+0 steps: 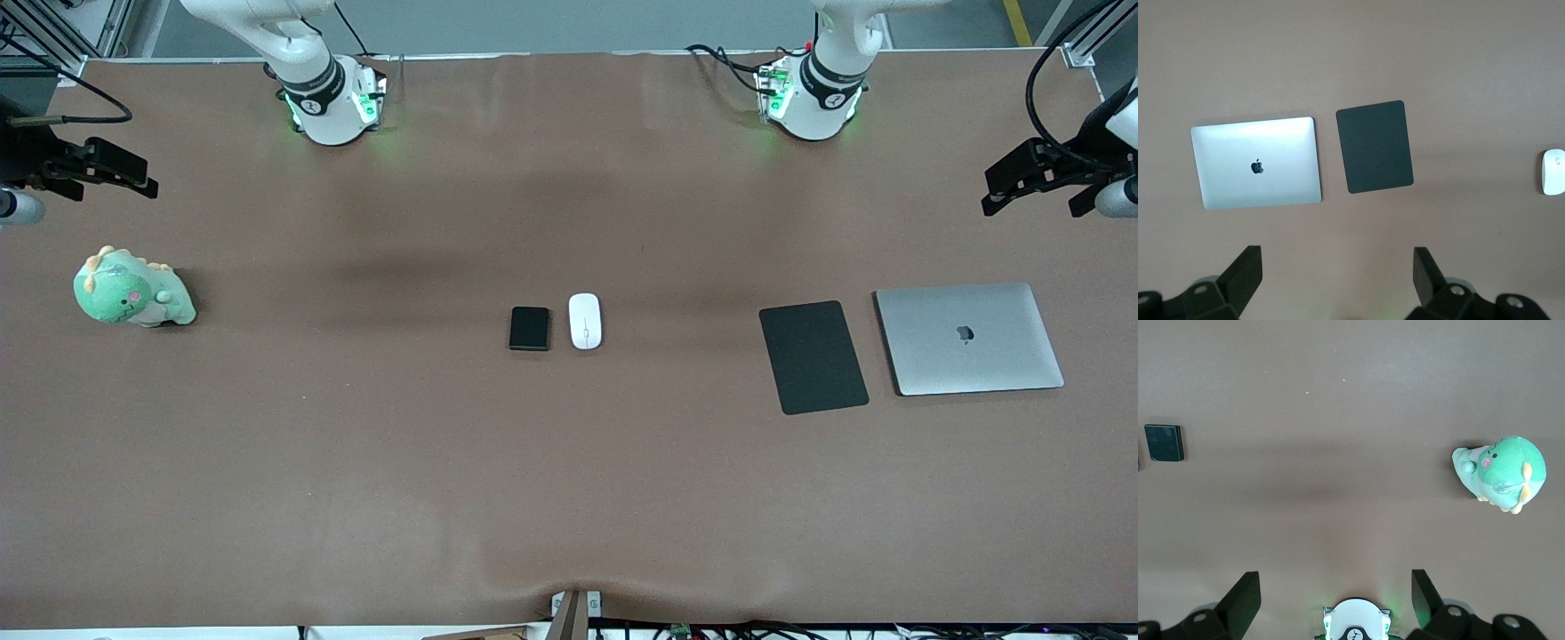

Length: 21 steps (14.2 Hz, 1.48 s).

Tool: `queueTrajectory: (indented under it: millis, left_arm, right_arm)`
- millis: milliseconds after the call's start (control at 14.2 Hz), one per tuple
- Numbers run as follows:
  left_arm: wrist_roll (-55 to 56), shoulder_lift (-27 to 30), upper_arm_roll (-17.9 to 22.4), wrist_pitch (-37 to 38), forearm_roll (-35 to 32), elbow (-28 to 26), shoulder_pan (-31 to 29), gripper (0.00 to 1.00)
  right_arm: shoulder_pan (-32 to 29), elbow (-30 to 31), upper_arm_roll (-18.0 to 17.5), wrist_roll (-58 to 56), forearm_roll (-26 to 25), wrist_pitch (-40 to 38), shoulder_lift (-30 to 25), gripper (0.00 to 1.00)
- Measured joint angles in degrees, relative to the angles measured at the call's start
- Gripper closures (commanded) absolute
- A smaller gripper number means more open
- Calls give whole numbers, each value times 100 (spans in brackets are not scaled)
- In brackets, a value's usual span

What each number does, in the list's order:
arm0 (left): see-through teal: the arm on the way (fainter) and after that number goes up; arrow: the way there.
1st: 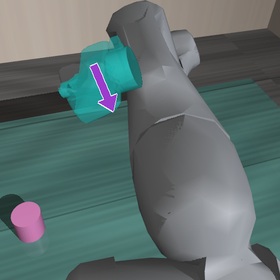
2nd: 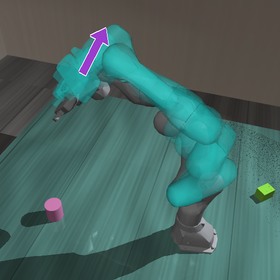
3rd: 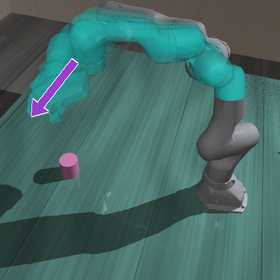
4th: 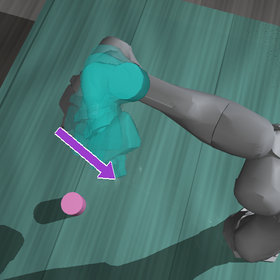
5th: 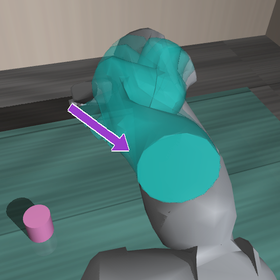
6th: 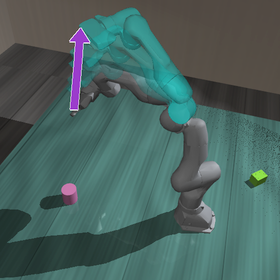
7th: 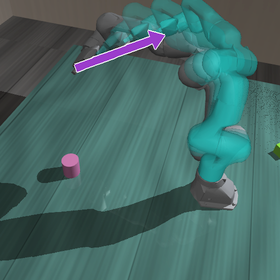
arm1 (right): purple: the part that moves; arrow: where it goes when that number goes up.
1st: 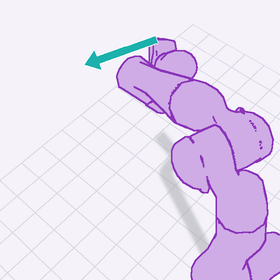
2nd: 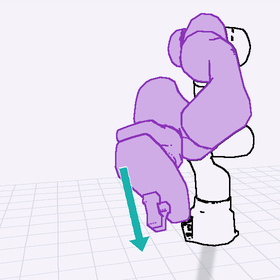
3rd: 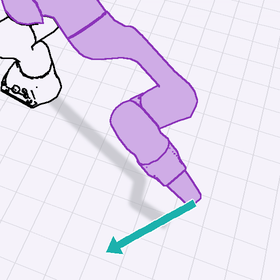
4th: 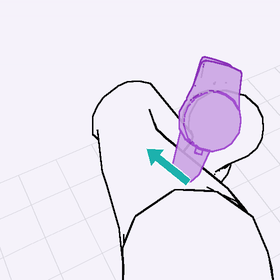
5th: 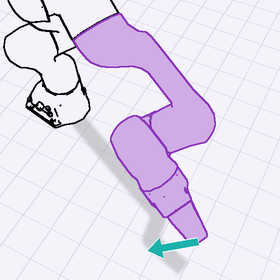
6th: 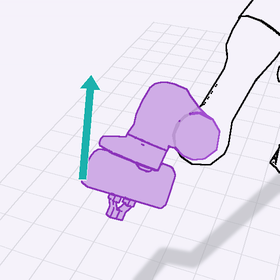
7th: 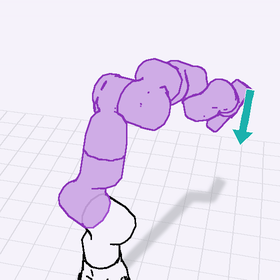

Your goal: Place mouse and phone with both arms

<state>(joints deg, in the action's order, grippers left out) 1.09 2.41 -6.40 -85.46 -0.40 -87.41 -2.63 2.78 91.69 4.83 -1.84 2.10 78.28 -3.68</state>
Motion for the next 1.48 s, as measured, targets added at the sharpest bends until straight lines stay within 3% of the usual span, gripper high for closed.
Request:
queueTrajectory:
  millis: [1482]
  left_arm:
    - [1,-59,-216,146,-10,-94,-15,0]
  right_arm:
    - [1,36,-12,0,27,-3,190,0]
